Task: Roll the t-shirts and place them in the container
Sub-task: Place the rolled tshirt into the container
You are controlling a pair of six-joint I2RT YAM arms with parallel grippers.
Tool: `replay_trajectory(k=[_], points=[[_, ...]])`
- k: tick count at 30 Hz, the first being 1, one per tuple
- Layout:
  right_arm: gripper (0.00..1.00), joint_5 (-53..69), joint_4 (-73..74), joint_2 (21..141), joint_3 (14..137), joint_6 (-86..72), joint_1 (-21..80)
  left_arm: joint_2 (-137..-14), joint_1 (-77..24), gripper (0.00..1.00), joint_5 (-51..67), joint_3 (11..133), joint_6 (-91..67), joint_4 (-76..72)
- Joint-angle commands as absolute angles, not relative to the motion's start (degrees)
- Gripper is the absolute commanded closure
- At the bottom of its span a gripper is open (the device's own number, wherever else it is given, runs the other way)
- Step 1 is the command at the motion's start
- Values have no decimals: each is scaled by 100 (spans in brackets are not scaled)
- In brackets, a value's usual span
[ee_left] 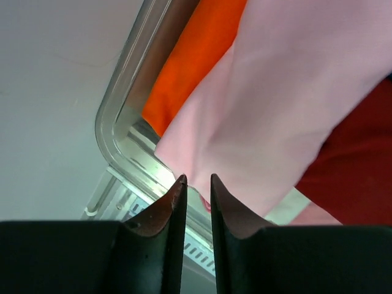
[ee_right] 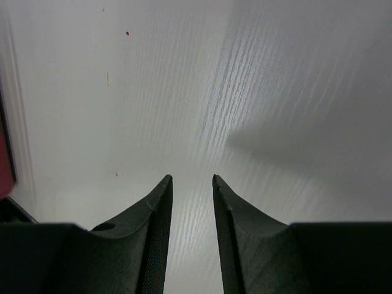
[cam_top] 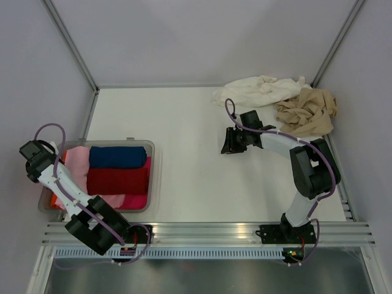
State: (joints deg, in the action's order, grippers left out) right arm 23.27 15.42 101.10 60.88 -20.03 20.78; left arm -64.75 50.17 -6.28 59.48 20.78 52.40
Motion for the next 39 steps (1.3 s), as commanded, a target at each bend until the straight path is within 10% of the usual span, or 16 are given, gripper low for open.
replay_trajectory(k=[1,12,19,39], points=[[61,2417,1451,9923,6188,-1916,2065,-6591,5054,73,-1177,5652,2382,4281],[61,2452,1424,9879,6082,-1907,2066,-7663,5124,73,-1239,5493,2461,3314],[61,2452,1380,9905,6056,-1960,2074,-7735,5185,96,-1204,4870,2505,3252],[61,2479,1406,10081,6223,-1898,2065,-7058,5969,85,-194,5736,2663,4008]])
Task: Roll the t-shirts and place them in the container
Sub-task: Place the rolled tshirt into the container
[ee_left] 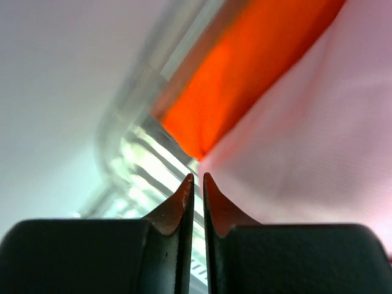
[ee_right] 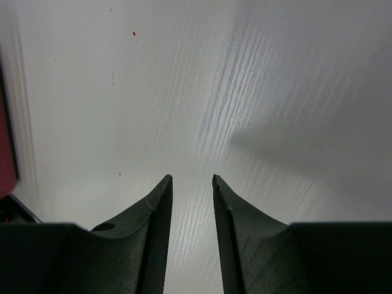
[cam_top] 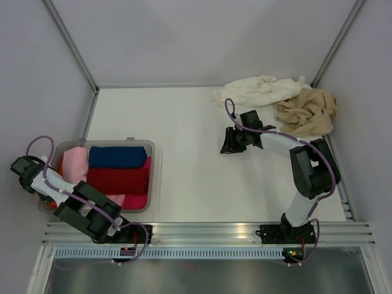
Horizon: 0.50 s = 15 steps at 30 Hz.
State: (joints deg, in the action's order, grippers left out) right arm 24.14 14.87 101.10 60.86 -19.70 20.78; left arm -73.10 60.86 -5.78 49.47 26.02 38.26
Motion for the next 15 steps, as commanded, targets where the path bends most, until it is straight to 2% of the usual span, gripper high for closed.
replay_trajectory(k=[1,6,10,15], points=[[61,2479,1398,10081,6214,-1907,2065,-7058,5846,85,-211,5870,2646,4043],[61,2452,1415,10064,6249,-1951,2074,-7478,4697,84,-614,6397,2374,4069],[62,2365,1468,9993,6258,-1951,2066,-7627,3983,82,-684,6223,2083,3797],[61,2294,1529,9826,6197,-1925,2074,-7910,3612,82,-923,6126,1609,3736]])
